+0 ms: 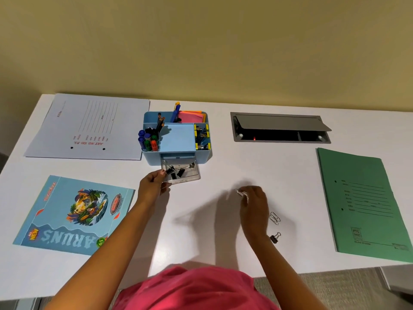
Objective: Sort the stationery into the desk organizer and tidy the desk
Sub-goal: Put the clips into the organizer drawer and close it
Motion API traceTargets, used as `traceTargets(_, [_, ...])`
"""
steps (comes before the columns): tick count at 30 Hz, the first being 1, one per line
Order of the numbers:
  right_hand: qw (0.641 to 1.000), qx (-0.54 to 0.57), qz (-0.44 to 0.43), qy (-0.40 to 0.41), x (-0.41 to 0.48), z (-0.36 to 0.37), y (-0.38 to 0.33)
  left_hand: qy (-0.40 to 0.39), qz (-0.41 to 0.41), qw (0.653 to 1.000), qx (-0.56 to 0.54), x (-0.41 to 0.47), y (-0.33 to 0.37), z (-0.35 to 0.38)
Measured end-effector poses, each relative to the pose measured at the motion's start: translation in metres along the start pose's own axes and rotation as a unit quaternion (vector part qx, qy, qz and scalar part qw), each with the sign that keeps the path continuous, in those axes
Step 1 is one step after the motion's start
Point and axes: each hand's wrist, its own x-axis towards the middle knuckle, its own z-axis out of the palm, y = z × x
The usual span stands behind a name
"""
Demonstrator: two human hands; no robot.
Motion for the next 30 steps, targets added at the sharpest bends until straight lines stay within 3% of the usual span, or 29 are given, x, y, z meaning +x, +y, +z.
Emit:
traceTargets(3, [0.994, -0.074, 0.081, 0.004, -0.010, -0.008, 0.024, 0.000, 0.000, 1.000, 0.000, 0.001, 0.000, -0.001])
traceTargets(9, [0.980, -0.093, 0.172, -0.019, -0.020, -0.011, 0.041, -0.002, -0.006, 1.000, -0.007, 0.000, 0.002, -0.001])
traceTargets(17, [0.983, -0.087, 0.162, -0.020, -0.016, -0.003, 0.047, -0.008, -0.013, 1.000, -0.011, 0.002, 0.001, -0.002])
traceTargets(21, [0.994, -0.013, 0.104, 0.009, -0.004, 0.000, 0.028, -0.008, -0.012, 1.000, -0.009, 0.002, 0.001, -0.002])
traceTargets(25, [0.996, 0.077, -0.009, 0.032, 0.014, 0.005, -0.022, -0.007, -0.013, 1.000, -0.012, 0.003, 0.000, -0.002])
traceTargets(30, [0.971, 0.201, -0.109, -0.064, 0.028, 0.025, -0.093, -0.010, -0.019, 1.000, -0.012, 0.005, 0.001, -0.004])
